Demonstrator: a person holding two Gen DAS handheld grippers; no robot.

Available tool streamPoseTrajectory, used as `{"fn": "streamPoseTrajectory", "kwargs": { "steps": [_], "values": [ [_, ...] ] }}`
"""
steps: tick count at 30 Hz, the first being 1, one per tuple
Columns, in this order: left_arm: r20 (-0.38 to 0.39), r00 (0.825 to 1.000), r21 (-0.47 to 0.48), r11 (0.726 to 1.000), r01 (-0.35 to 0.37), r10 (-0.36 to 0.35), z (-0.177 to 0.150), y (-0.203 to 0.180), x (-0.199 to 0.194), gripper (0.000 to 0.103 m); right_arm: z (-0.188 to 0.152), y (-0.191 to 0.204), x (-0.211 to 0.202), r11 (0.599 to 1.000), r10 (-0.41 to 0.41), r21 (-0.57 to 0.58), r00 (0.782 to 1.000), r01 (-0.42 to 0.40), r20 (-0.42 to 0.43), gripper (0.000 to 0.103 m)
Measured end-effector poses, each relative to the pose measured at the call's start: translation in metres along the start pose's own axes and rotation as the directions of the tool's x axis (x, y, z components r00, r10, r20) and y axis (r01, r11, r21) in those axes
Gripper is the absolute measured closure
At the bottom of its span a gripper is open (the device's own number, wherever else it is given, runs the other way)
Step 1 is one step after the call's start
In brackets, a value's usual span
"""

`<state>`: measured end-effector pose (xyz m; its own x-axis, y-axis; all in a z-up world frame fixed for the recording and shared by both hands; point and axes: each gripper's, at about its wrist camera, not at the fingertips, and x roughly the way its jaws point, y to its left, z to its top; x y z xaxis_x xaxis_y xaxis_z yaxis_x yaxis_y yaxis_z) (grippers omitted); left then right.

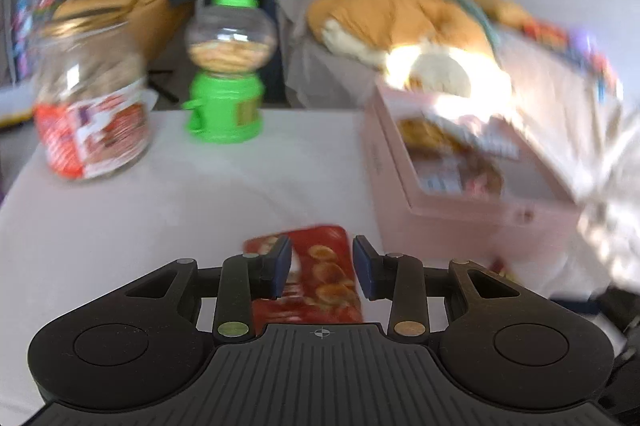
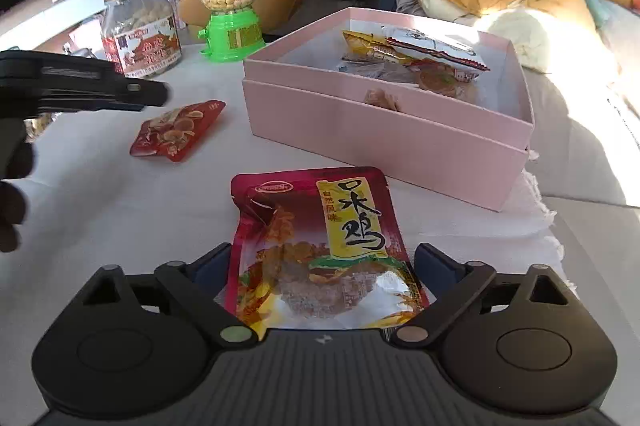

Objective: Organize snacks
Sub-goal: 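Grasp the red quail-egg bag with the left tool while the right tool holds the chicken bag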

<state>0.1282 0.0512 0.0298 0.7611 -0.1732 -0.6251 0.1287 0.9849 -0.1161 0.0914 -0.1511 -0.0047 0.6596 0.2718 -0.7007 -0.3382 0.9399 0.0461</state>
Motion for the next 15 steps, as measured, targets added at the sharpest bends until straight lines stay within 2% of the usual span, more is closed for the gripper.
{"fn": "streamPoseTrajectory", "kwargs": {
  "steps": [2, 4, 6, 9, 13, 15],
  "values": [
    [-0.054, 0.998, 0.088, 0.996, -0.032, 0.037, -0.003, -0.017, 0.011, 0.062, -0.001, 0.001, 0.0, 1.0, -0.001, -0.004, 1.0, 0.001, 0.001, 0.005],
    [-0.042, 0.995, 0.178, 0.981, -0.078, 0.087, -0.008, -0.03, 0.012, 0.06, 0.0, 0.007, 0.003, 1.0, -0.014, -0.015, 1.0, 0.014, 0.0, 0.004],
    [-0.044, 0.995, 0.191, 0.978, -0.081, 0.091, -0.009, -0.032, 0.013, 0.056, 0.0, 0.007, 0.003, 1.0, -0.018, -0.018, 1.0, 0.018, 0.0, 0.004],
    [-0.04, 0.998, 0.186, 0.981, -0.046, 0.054, -0.01, -0.028, 0.013, 0.049, 0.0, 0.006, 0.002, 1.0, -0.007, -0.008, 1.0, 0.007, 0.0, 0.004],
    [-0.035, 0.998, 0.236, 0.971, -0.035, 0.045, -0.013, -0.03, 0.013, 0.048, 0.0, 0.006, 0.003, 1.0, -0.01, -0.009, 1.0, 0.01, 0.0, 0.004],
    [-0.044, 0.999, 0.22, 0.975, -0.021, 0.031, -0.009, -0.028, 0.013, 0.048, 0.0, 0.006, 0.003, 1.0, -0.009, -0.009, 1.0, 0.009, 0.0, 0.004]
  ]
}}
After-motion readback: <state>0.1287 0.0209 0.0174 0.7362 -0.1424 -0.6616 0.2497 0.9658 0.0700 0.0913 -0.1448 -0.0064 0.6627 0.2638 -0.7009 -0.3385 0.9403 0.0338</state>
